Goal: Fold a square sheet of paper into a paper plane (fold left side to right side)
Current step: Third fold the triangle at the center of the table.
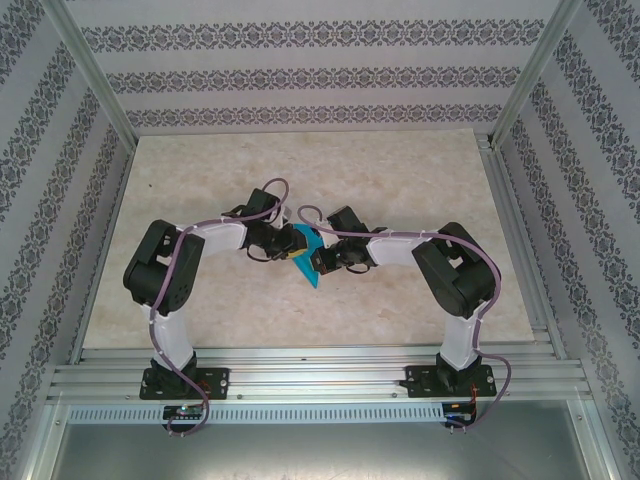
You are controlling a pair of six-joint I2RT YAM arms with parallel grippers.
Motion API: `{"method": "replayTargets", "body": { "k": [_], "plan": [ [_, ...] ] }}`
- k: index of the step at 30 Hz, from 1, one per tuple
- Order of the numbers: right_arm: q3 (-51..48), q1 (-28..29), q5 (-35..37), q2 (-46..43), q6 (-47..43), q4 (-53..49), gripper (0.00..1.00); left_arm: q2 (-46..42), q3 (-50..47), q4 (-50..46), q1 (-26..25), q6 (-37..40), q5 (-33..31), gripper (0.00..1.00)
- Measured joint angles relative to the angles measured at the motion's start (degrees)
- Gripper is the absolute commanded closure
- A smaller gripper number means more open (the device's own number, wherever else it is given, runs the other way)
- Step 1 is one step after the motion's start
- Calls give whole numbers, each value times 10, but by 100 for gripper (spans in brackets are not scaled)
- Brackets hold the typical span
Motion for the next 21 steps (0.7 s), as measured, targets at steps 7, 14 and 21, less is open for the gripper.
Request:
{"method": "replayTargets", "body": {
  "k": [7,14,21],
  "plan": [
    [3,0,0,1,0,-4,96,9,0,-2,-2,1,-14,77],
    [7,0,0,3,-2,-10,92,9,0,-15,-2,12,-24,76],
    [14,0,0,5,-2,-20,90,9,0,-24,-2,19,-32,76]
  ]
}}
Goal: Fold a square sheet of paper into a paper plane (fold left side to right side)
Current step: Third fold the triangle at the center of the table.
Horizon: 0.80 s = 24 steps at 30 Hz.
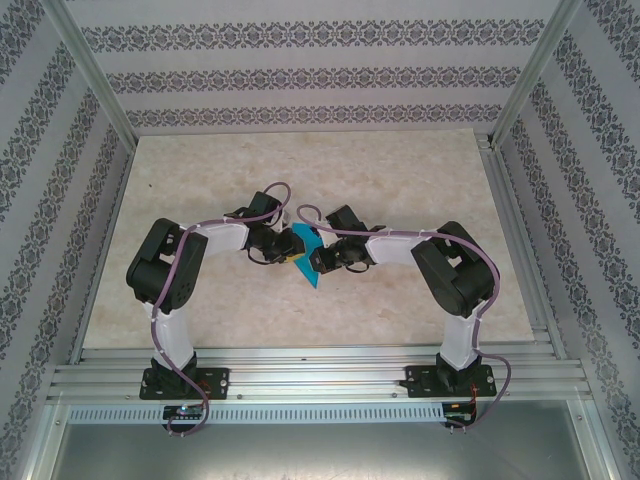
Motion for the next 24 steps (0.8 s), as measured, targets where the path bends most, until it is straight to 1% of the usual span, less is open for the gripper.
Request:
{"method": "replayTargets", "body": {
  "k": [5,10,15,21,24],
  "plan": [
    [4,0,-2,0,2,-6,84,0,0,-3,0,5,-5,77],
    [4,-1,-4,-9,17,-11,73,0,0,-8,0,13,-14,77],
    [-8,-9,-3,-57,50,-12,66,2,0,-8,0,16,-16,77],
    [-42,-13,-18,-109,92,16,67,4,0,-4,0,16,-14,78],
    [-82,-10,-37,-123,121,48,70,5,0,-3,0,16,-13,78]
  ]
}}
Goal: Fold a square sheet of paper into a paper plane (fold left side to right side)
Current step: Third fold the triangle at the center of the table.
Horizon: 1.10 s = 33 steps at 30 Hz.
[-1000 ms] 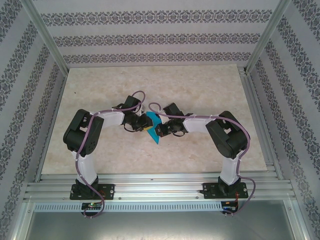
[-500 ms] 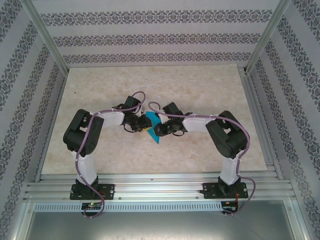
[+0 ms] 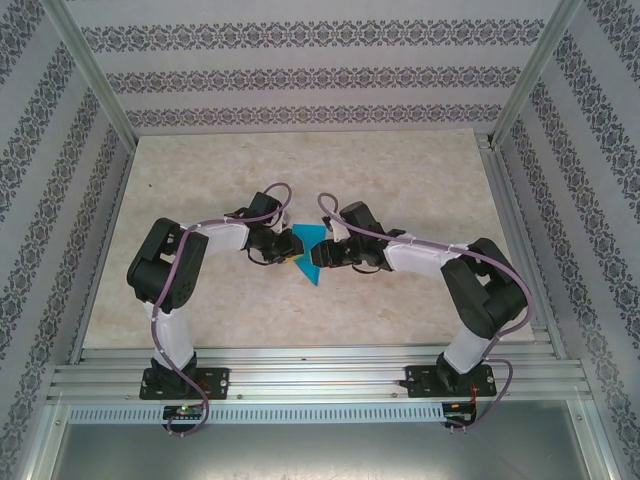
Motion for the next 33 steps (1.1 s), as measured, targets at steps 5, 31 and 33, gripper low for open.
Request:
{"method": "replayTargets", "body": {
  "k": [5,31,33],
  "plan": [
    [-56,22,-28,-13,58,61,73,1,0,2,0,0,0,78],
    [-15,58,-16,39,71,38,72,5,4,2,0,0,2,78],
    [-12,58,-14,44,66,31,72,5,4,2,0,0,2,79]
  ]
}}
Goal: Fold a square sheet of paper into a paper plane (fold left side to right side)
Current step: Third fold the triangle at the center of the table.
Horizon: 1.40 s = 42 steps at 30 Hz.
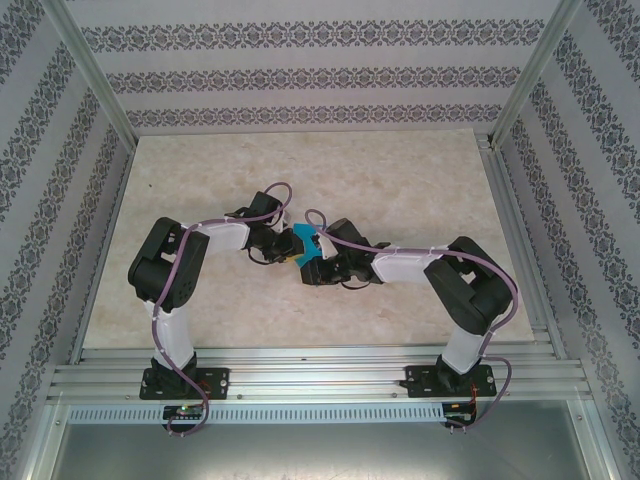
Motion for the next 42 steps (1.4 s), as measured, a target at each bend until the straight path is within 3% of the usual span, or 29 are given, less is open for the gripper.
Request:
{"method": "replayTargets", "body": {
  "k": [42],
  "plan": [
    [15,-20,11,23,-23,-54,71,7,9,-1,0,0,2,79]
  ]
}}
